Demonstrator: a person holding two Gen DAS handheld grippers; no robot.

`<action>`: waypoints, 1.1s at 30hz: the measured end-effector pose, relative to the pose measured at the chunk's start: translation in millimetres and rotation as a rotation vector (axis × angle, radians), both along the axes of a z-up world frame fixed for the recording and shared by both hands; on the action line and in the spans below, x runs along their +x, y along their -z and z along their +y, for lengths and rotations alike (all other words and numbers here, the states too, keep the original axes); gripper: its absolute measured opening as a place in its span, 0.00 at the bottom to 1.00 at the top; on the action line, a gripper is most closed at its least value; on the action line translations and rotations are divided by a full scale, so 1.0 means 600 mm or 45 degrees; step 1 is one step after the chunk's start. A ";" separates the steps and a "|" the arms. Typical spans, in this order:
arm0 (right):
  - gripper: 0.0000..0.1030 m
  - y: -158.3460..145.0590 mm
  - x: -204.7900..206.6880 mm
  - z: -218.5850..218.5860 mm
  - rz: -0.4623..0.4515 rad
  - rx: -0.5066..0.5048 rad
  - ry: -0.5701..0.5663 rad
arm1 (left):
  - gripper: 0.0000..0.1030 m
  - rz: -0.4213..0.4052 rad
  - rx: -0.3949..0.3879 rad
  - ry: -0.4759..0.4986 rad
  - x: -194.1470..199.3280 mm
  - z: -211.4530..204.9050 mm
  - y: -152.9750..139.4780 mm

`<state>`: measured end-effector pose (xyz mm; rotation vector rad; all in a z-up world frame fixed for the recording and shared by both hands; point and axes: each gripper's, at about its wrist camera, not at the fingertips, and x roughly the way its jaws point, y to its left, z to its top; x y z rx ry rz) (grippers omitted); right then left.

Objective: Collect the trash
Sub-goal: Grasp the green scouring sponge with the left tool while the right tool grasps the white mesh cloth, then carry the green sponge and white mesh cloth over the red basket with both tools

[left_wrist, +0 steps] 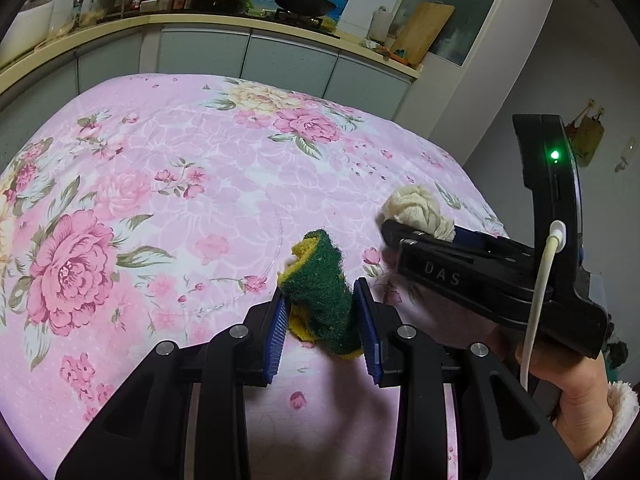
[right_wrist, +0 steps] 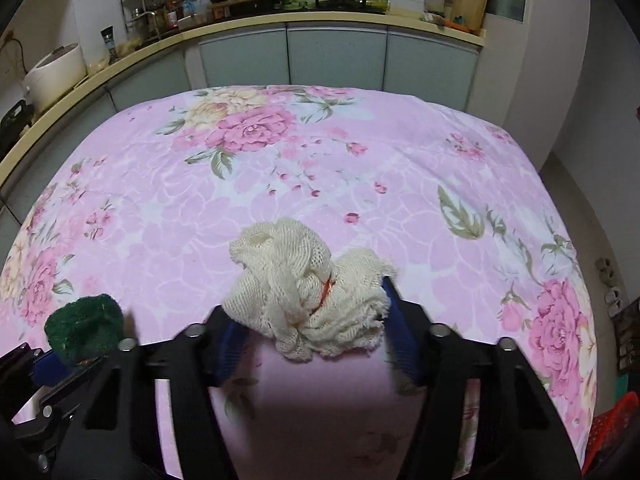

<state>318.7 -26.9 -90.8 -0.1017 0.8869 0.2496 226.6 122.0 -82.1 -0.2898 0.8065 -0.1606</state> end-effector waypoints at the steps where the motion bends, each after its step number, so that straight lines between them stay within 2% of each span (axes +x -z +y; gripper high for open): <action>1: 0.46 -0.002 -0.002 0.000 -0.008 -0.009 -0.004 | 0.30 0.000 -0.002 0.000 0.000 0.001 0.001; 3: 0.42 -0.005 -0.007 -0.003 -0.011 -0.005 -0.006 | 0.30 -0.001 -0.008 -0.001 -0.001 0.003 0.002; 13: 0.41 -0.043 -0.085 -0.052 -0.045 0.055 0.006 | 0.30 -0.017 0.035 0.000 -0.002 -0.007 -0.001; 17: 0.41 -0.054 -0.124 -0.075 -0.048 0.085 0.019 | 0.30 -0.035 0.083 0.004 -0.005 -0.017 -0.006; 33: 0.41 -0.114 -0.248 -0.135 -0.124 0.192 0.078 | 0.30 -0.118 0.177 0.041 -0.069 -0.058 -0.066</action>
